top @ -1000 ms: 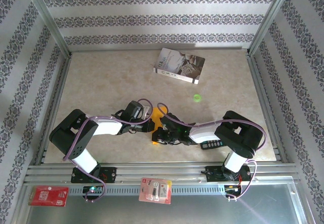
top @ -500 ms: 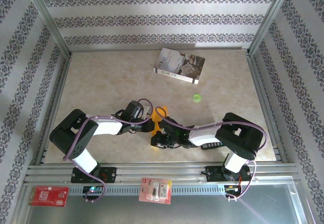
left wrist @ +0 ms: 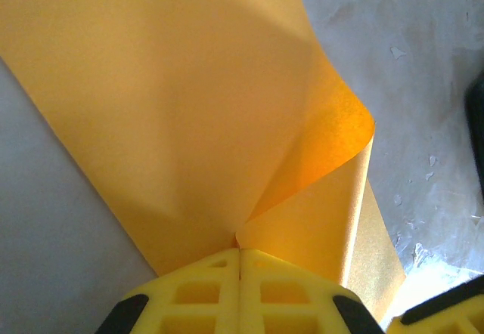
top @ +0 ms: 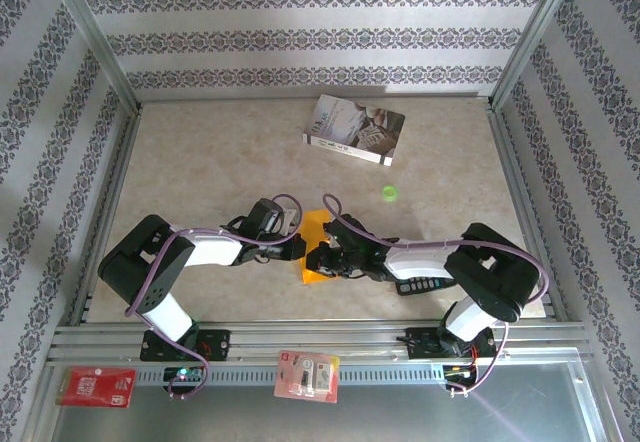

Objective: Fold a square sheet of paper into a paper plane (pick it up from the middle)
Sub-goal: Fold the triangle a second time at the center of the table.

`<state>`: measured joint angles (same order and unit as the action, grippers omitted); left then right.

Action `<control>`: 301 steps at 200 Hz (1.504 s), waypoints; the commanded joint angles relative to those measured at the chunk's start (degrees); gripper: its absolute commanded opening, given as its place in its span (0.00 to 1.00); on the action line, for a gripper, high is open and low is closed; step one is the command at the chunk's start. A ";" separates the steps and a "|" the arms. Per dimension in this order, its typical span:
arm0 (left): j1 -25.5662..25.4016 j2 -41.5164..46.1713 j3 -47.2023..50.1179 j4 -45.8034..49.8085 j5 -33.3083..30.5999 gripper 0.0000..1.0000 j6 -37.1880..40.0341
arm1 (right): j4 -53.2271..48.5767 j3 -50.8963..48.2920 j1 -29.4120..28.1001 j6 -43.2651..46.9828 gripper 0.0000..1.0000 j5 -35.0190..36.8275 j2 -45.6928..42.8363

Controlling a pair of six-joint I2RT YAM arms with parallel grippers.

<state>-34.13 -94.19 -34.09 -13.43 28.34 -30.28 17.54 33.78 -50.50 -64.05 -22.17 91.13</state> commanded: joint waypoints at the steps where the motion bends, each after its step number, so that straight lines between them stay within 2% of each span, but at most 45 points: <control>1: -0.42 -4.89 1.71 8.32 -8.12 0.00 0.45 | -0.03 2.06 0.83 2.66 0.09 -1.44 2.29; 77: -0.41 -4.44 1.09 8.55 -8.79 0.00 0.70 | -0.15 -1.30 2.32 4.10 0.08 -1.54 5.86; 148: -0.41 -5.12 0.70 8.85 -8.78 0.00 1.36 | -1.37 0.91 4.69 5.22 0.10 -3.90 0.97; 260: -0.41 -3.81 0.82 10.52 -9.84 0.00 2.65 | -0.97 1.30 9.67 9.01 0.09 -4.80 7.91; 301: -0.32 -3.56 0.66 10.73 -9.69 0.00 3.47 | -0.95 1.91 10.48 8.43 0.11 -6.87 4.93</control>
<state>-34.17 -94.52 -35.18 -12.60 27.86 -29.52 17.19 35.73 -40.91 -56.58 -28.18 97.56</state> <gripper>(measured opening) 0.037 0.100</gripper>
